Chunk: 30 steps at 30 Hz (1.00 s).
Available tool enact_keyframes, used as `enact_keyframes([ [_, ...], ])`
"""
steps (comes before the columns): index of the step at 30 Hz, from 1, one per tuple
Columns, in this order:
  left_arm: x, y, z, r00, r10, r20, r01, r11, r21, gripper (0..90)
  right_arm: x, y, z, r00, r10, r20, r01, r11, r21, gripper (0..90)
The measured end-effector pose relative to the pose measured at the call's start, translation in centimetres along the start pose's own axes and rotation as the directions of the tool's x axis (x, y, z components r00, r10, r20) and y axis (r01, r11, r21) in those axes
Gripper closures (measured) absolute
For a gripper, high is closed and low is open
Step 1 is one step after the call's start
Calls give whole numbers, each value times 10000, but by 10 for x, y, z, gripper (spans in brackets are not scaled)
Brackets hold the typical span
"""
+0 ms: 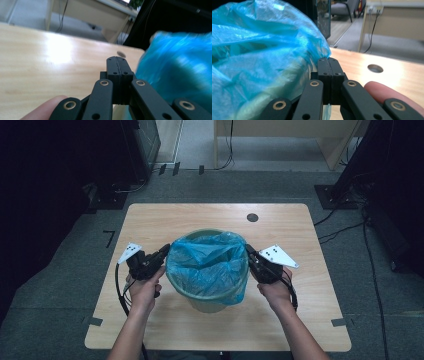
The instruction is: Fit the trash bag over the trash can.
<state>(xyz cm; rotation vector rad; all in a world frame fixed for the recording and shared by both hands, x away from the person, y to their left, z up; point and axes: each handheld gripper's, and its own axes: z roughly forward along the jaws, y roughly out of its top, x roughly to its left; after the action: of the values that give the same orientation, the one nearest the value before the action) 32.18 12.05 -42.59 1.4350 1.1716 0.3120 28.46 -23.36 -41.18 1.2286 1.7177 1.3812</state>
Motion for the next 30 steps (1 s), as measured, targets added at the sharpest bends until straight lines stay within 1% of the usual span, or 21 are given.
enact_keyframes([
  [2, 1, -5, 4, 9997, -196, 132, 194, 9997, 147, 900, -3, -3, 4, 9993, 344, -132, -341, 9992, 227, 900],
  [4, 3, -9, 3, 9994, -327, 111, 325, 9994, 153, 900, -6, -6, 8, 9979, 565, -303, -551, 9974, 471, 886],
  [6, 6, -10, -2, 9981, -620, 47, 621, 9980, -147, 900, -7, -10, 10, 9976, 633, -289, -614, 9963, 607, 884],
  [8, 10, -9, -9, 9975, -705, 56, 707, 9964, -477, 900, -6, -13, 10, 9977, 597, -317, -576, 9963, 637, 886],
  [10, 11, -7, -14, 9986, -524, 114, 530, 9962, -692, 900, -5, -15, 10, 9981, 534, -297, -516, 9970, 571, 888],
  [13, 9, -9, -20, 9980, -206, 593, 268, 9940, -1061, 894, -4, -18, 12, 9981, 547, -275, -529, 9967, 622, 888],
  [14, 7, -10, -21, 9961, -127, 870, 229, 9929, -1166, 865, -3, -18, 13, 9982, 538, -282, -520, 9967, 621, 887],
  [15, 4, -10, -22, 9957, -26, 924, 145, 9915, -1289, 790, -2, -19, 14, 9980, 569, -278, -551, 9964, 644, 887],
  [16, 1, -10, -23, 9973, 82, 728, 19, 9905, -1376, 713, -2, -19, 14, 9980, 562, -279, -543, 9964, 646, 887],
  [17, -1, -10, -25, 9983, 135, 559, -54, 9897, -1428, 672, -1, -19, 14, 9980, 575, -260, -558, 9964, 640, 886],
  [19, 0, -8, -29, 9989, -40, 461, 117, 9856, -1685, 650, -1, -19, 14, 9979, 604, -212, -590, 9965, 597, 886],
  [20, 1, -6, -31, 9994, -163, 303, 216, 9827, -1839, 643, 0, -18, 14, 9978, 634, -198, -621, 9963, 587, 885],
  [22, 4, -2, -38, 9994, -310, 166, 340, 9739, -2244, 610, -1, -18, 13, 9981, 599, -173, -589, 9967, 558, 885],
  [23, 4, -1, -42, 9992, -321, 249, 372, 9689, -2447, 593, -1, -18, 13, 9981, 597, -170, -587, 9967, 568, 884],
  [24, 4, 0, -45, 9987, -275, 433, 379, 9646, -2610, 578, -1, -19, 12, 9980, 605, -181, -594, 9966, 575, 882],
  [25, 2, 1, -46, 9983, -122, 562, 269, 9629, -2684, 572, -1, -19, 12, 9979, 626, -186, -614, 9965, 572, 876],
  [26, 0, 2, -47, 9969, 64, 790, 149, 9638, -2664, 560, -2, -19, 12, 9979, 616, -200, -604, 9967, 551, 876],
  [27, -2, 3, -45, 9942, 166, 1060, 107, 9677, -2519, 544, -2, -19, 12, 9978, 629, -209, -617, 9967, 531, 875],
  [28, -4, 4, -43, 9921, 215, 1239, 75, 9734, -2289, 525, -1, -19, 12, 9978, 632, -208, -620, 9967, 525, 875],
  [29, -6, 4, -40, 9910, 191, 1326, 87, 9784, -2066, 516, -1, -18, 12, 9977, 643, -216, -631, 9968, 499, 874],
  [30, -7, 4, -37, 9901, 98, 1400, 171, 9818, -1893, 526, -1, -18, 11, 9977, 649, -208, -638, 9968, 481, 874],
])
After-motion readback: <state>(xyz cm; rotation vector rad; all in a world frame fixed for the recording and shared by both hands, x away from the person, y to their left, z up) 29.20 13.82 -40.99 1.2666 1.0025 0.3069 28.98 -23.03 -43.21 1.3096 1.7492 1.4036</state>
